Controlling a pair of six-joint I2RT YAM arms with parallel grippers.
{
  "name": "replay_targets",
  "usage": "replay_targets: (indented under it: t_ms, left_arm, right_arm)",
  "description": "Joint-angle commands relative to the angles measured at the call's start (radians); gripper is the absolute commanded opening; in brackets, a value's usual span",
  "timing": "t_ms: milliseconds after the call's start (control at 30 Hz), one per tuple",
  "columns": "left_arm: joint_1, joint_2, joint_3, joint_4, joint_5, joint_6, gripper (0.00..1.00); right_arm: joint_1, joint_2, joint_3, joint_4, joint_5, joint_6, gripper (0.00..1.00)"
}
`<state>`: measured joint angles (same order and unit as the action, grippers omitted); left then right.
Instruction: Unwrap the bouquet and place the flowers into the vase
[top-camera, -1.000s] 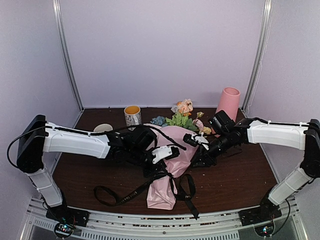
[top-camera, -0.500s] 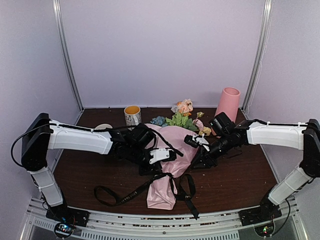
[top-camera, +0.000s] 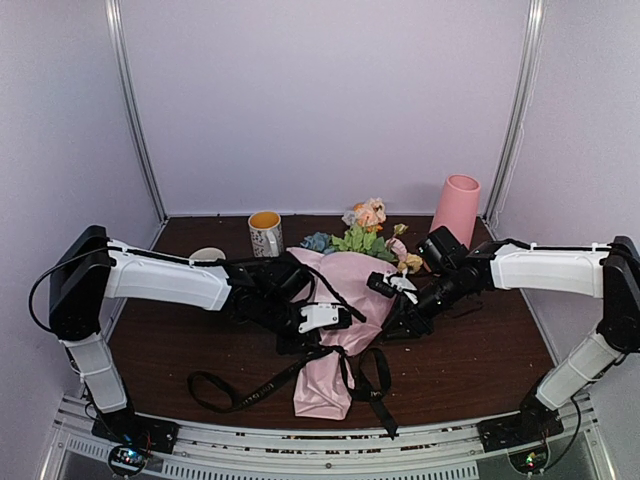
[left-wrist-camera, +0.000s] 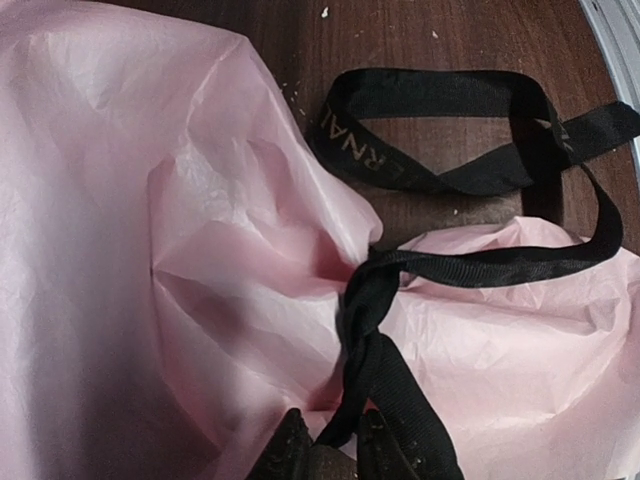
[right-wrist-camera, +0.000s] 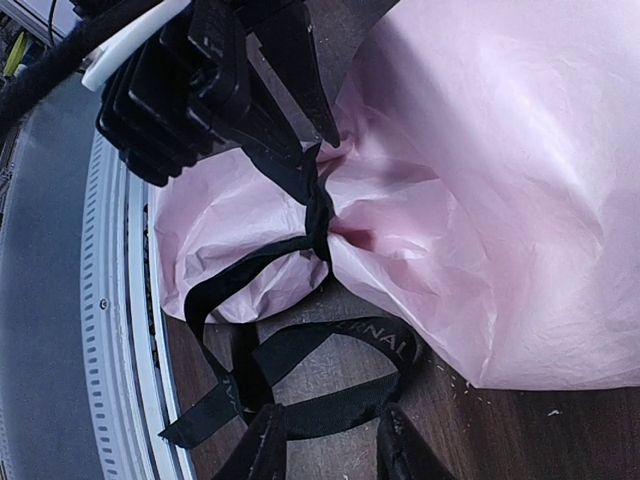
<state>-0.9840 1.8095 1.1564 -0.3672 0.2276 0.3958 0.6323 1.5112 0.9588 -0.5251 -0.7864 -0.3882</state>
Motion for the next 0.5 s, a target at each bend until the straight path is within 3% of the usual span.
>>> replay_targets:
  t_ms: [0,133,233,467]
  left_arm:
    - [-0.014,0.025,0.013,0.043,-0.013,0.008,0.16]
    - [-0.026,0.036,0.011,0.065,-0.010,-0.008,0.10]
    - [-0.033,0.020,0.000,0.078,-0.019,-0.033,0.00]
    - [-0.033,-0.163,-0.191,0.221,-0.178,-0.188,0.00]
  right_arm:
    - [-0.004,0.013,0.027,0.005,-0.011,0.005,0.31]
    - [-0.003,0.015,0.031,0.004,-0.011,0.006,0.31]
    - [0.000,0.017,0.028,0.008,0.002,0.013,0.31]
    - [0.047,0.038,0.036,0.022,0.023,0.053,0.29]
